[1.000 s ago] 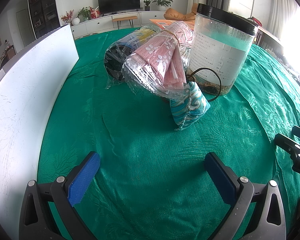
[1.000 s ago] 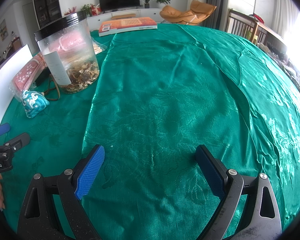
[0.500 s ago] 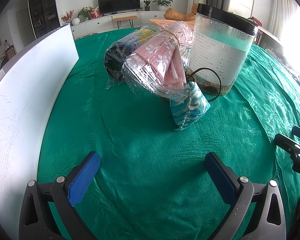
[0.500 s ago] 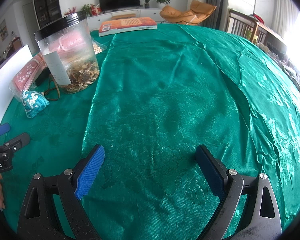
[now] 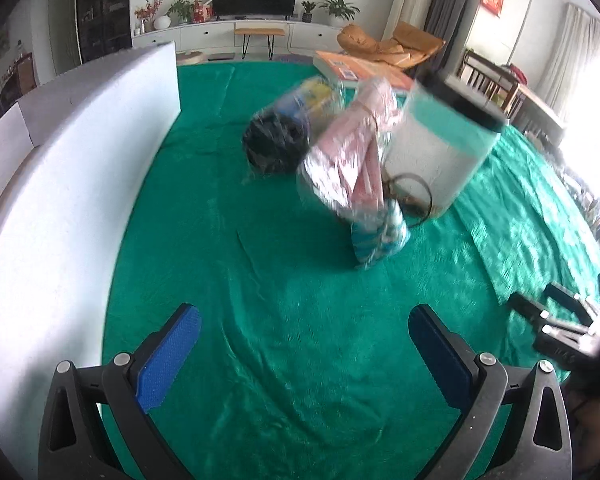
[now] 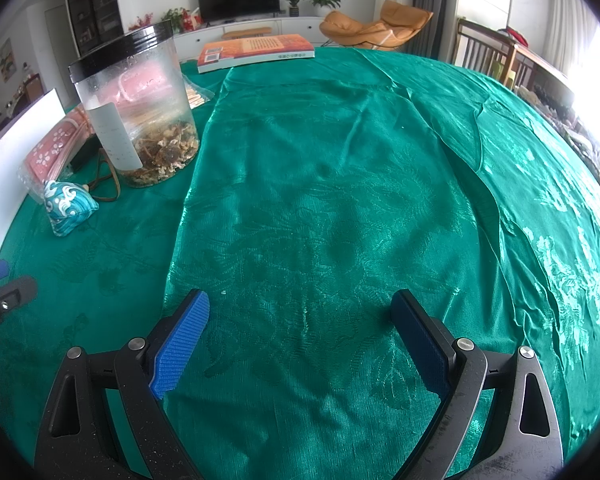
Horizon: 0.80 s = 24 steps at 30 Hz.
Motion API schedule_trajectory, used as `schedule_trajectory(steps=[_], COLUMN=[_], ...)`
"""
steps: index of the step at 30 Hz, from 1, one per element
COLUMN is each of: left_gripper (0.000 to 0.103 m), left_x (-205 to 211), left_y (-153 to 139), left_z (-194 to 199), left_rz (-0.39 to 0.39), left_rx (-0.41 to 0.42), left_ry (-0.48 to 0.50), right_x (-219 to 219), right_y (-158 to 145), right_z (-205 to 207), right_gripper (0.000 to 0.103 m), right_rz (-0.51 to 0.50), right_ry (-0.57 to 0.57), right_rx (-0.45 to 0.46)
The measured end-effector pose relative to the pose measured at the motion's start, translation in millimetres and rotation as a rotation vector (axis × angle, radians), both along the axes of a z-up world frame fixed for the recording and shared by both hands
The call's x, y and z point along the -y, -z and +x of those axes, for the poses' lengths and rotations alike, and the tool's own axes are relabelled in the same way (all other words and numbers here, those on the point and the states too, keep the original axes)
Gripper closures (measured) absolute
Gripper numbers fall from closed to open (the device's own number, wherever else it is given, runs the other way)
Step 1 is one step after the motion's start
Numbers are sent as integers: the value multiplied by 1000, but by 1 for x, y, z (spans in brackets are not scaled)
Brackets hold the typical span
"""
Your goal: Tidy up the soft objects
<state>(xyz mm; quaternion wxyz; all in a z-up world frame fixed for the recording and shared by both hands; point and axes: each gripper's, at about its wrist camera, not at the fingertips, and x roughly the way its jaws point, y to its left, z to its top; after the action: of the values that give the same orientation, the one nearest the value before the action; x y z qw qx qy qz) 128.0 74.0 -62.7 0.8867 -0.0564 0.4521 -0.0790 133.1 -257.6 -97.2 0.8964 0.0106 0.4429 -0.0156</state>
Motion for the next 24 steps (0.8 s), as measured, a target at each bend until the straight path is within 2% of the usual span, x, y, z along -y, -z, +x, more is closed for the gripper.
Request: schedule_trajectory(steps=[3,4,7,9,10,11,12,13,14,16,18,22,24], left_gripper=[0,0,1,8,20,39,47,65,69,74,75,75,68], left_x=[1,7,32,48,53,57,60,62,61,49,32,-3,-14], left_y=[-32,-39,-47,-37,-29,-20,-13,-11,-13,-22,-34,-42,-30], left_z=[23,33,70,93,103,112,118,117,114,99,71,3,-28], left_rz=[-18,11,175,250,271,281,292,310,301,204,149,109,129], left_rx=[37,45,61,34,6,-31,-58,-52,-45,-38,-13,-8,-34], left_ry=[30,49,121,165,179,193,193,183,183,165,125,36,-19], right_x=[0,0,0,0,0,0,0,0,0,0,0,0,0], right_y=[0,0,0,0,0,0,0,0,0,0,0,0,0], right_z=[0,0,0,0,0,0,0,0,0,0,1,1,1], right_gripper=[9,9,9,9,9,9,9,9,9,9,9,9,9], right_rz=[0,0,0,0,0,1,1,1,1,1,0,0,0], right_ry=[0,0,0,0,0,0,-1,-1,-1,-1,-1,-1,-1], right_rx=[0,0,0,0,0,0,0,0,0,0,0,0,0])
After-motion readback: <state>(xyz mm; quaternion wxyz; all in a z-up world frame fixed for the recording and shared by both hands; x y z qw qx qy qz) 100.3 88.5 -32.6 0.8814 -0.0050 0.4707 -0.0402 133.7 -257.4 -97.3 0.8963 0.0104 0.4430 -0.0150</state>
